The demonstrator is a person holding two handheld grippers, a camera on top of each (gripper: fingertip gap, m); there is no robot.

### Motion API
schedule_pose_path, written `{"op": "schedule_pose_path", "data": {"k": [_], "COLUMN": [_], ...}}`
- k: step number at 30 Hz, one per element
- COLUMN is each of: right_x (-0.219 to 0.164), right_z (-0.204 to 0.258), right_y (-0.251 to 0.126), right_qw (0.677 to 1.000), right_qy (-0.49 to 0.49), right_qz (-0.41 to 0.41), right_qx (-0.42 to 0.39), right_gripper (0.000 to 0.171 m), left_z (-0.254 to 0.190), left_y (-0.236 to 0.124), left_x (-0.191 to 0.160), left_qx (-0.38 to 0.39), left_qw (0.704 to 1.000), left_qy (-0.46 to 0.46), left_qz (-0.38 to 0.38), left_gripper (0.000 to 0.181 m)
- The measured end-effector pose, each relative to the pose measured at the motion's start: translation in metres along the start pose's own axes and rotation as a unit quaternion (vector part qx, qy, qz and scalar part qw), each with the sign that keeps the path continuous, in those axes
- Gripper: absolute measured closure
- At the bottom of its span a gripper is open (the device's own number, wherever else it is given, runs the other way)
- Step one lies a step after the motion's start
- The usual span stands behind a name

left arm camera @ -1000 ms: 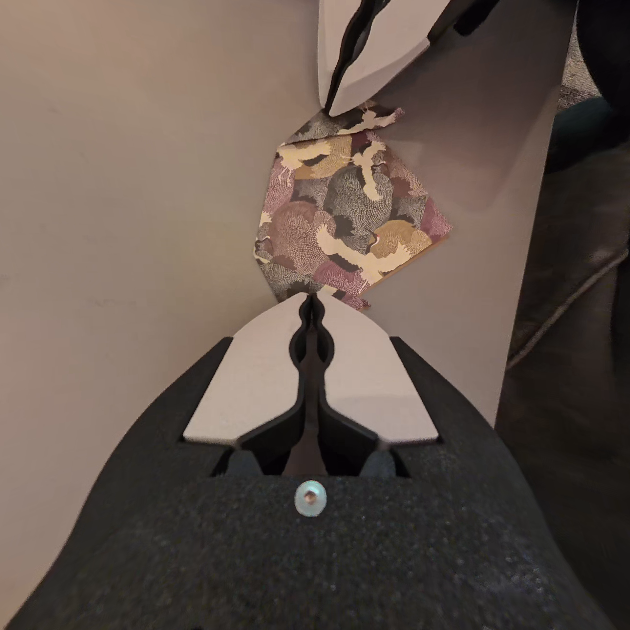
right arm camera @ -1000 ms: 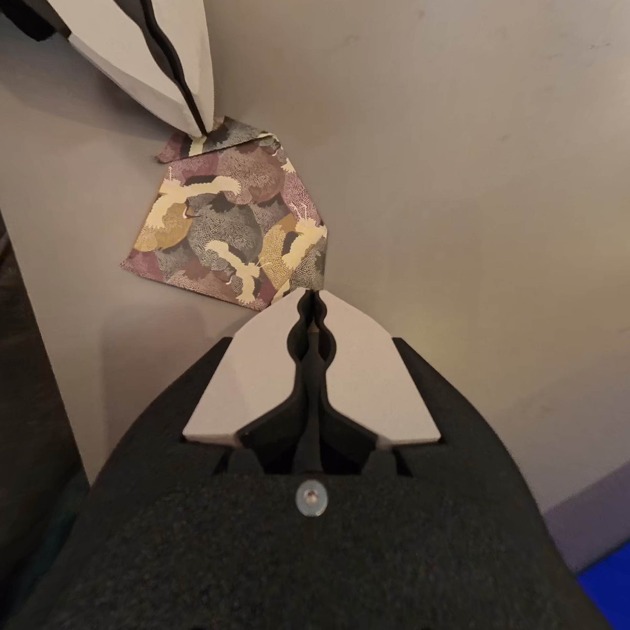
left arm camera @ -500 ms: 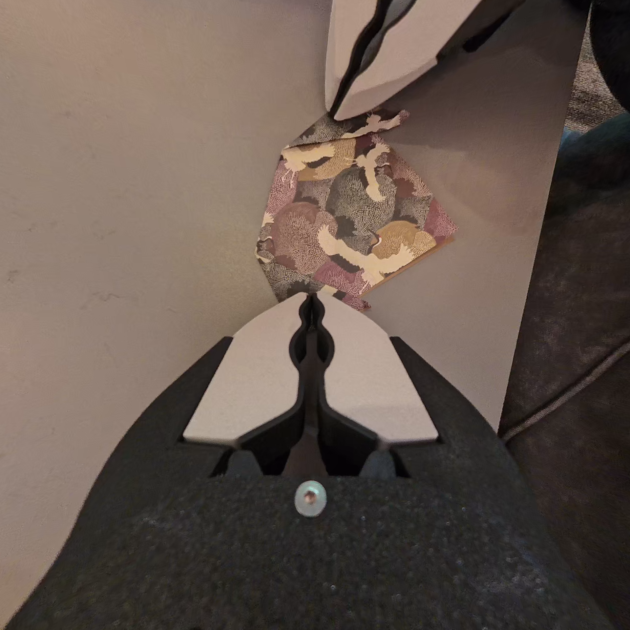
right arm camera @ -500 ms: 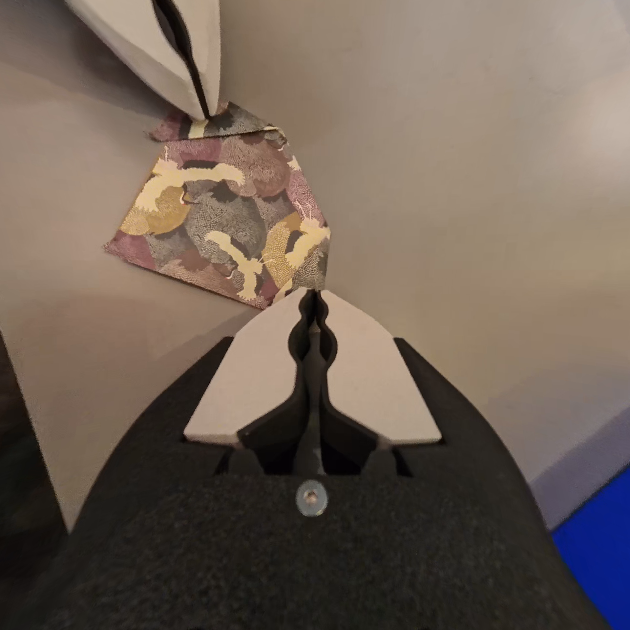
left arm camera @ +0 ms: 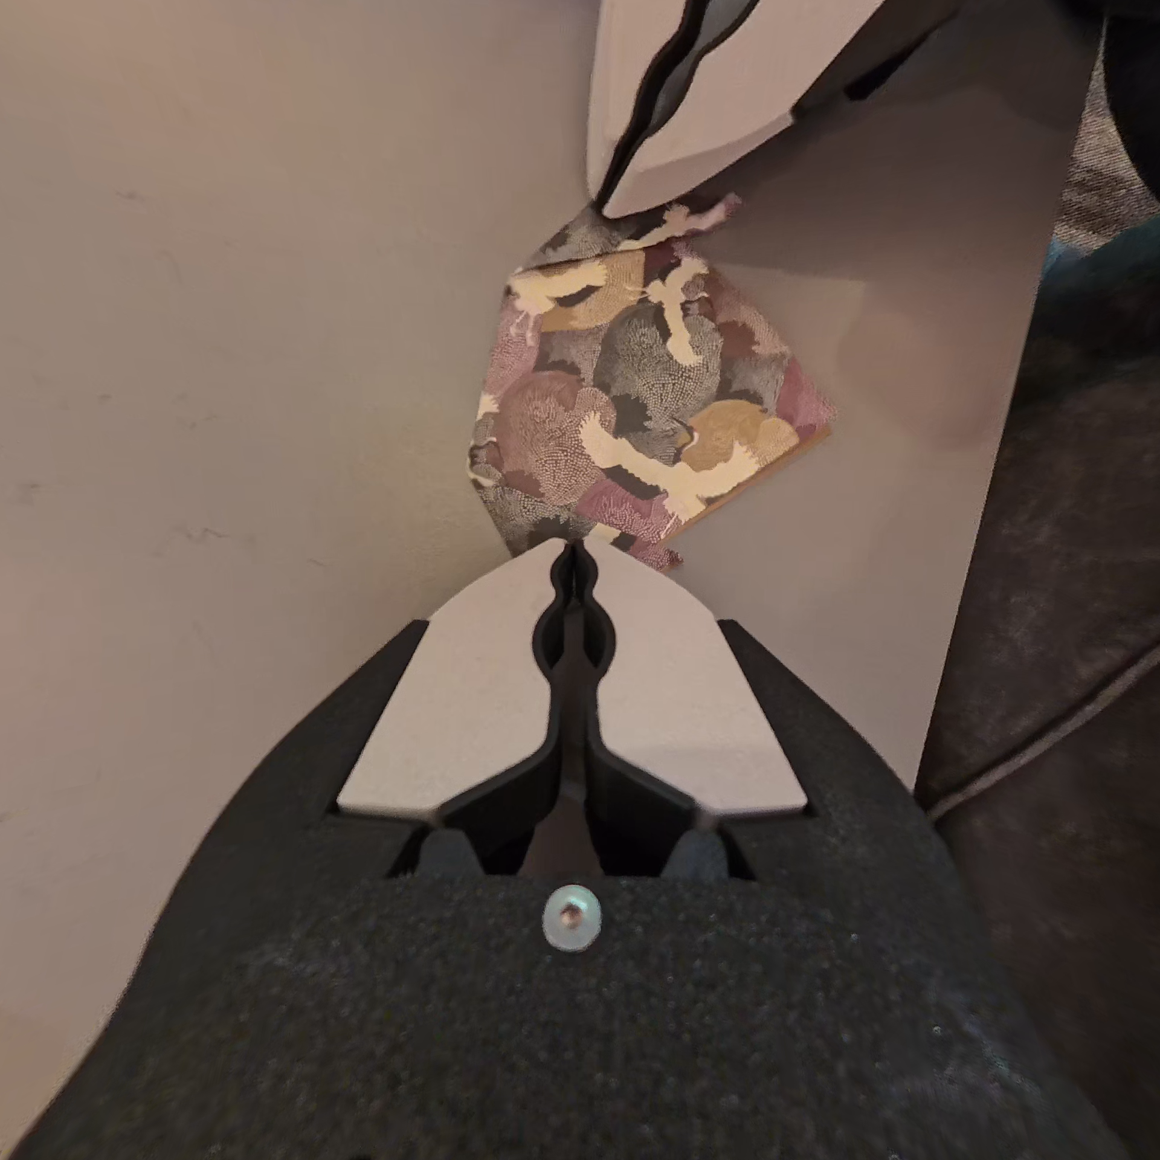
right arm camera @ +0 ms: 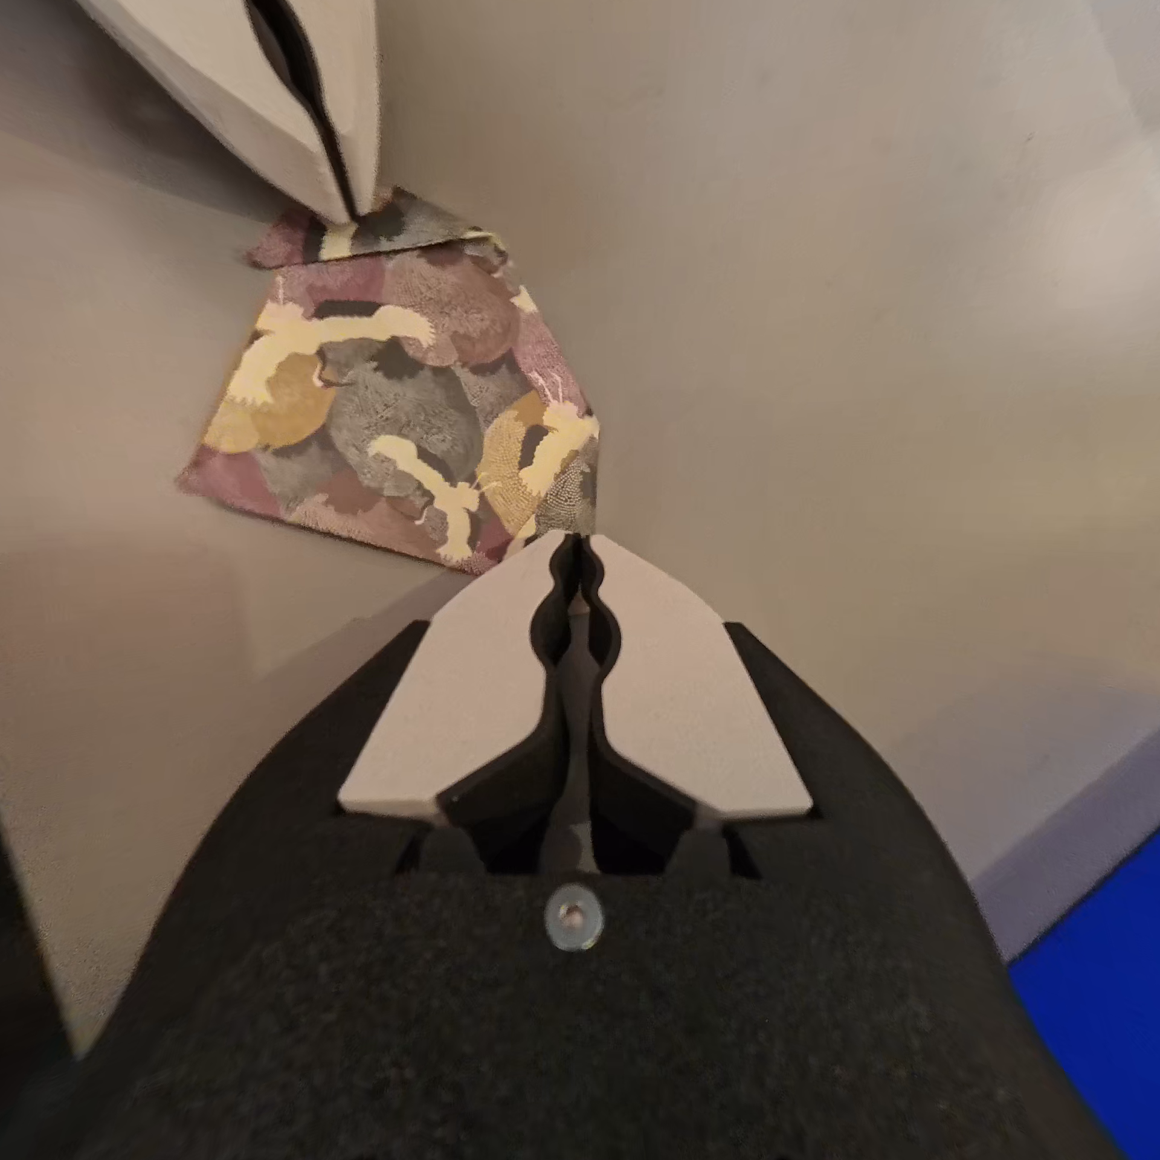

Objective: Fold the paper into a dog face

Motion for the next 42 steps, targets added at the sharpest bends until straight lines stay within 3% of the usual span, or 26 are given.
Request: {"op": "schedule_pose_path", "data": {"k": [6, 10, 14, 20, 29, 33, 37, 42], "right_x": [0.043, 0.065, 0.048, 0.021, 0.014, 0.015, -0.002, -0.013], "right_z": [-0.038, -0.043, -0.005, 0.029, 0.003, -0.008, -0.009, -0.002], "right_y": [0.036, 0.013, -0.02, -0.004, 0.007, 0.01, -0.012, -0.018], "right_qw": [0.999, 1.0, 0.997, 0.996, 0.997, 0.995, 0.995, 0.998], "right_qy": [-0.041, -0.018, 0.003, 0.038, 0.047, 0.067, 0.071, 0.045], "right_qz": [0.03, -0.01, -0.055, -0.009, 0.016, 0.016, -0.001, 0.014], "right_qx": [-0.001, 0.0, 0.058, 0.076, 0.052, 0.074, 0.071, 0.04], "right_gripper": [0.171, 0.171, 0.166, 0.171, 0.171, 0.171, 0.162, 0.154], "left_z": [-0.014, 0.003, 0.034, 0.04, 0.022, 0.017, 0.023, 0.031], "left_y": [0.0, -0.018, -0.019, 0.016, 0.024, 0.021, 0.019, 0.027], "left_x": [0.003, 0.017, 0.026, 0.05, 0.038, 0.036, 0.044, 0.049], "left_qx": [0.015, 0.055, 0.023, -0.05, -0.044, -0.005, 0.022, -0.009], "left_qw": [1.0, 0.998, 0.999, 0.995, 0.995, 0.995, 0.993, 0.994], "left_qy": [-0.012, -0.008, 0.013, 0.092, 0.085, 0.097, 0.114, 0.112], "left_qz": [0.013, -0.032, -0.025, -0.001, 0.017, 0.031, 0.01, 0.011], "left_gripper": [0.181, 0.181, 0.181, 0.181, 0.181, 0.181, 0.161, 0.159]}}
Point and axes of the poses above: each gripper's, where its closed fingertips meet, y out along the fingers, x out of its top, z = x × y across the jaws, the point moved 5 cm from there along -y, back along the fingers, and after that the axes turned 6 degrees about z, right-handed, at the moved point
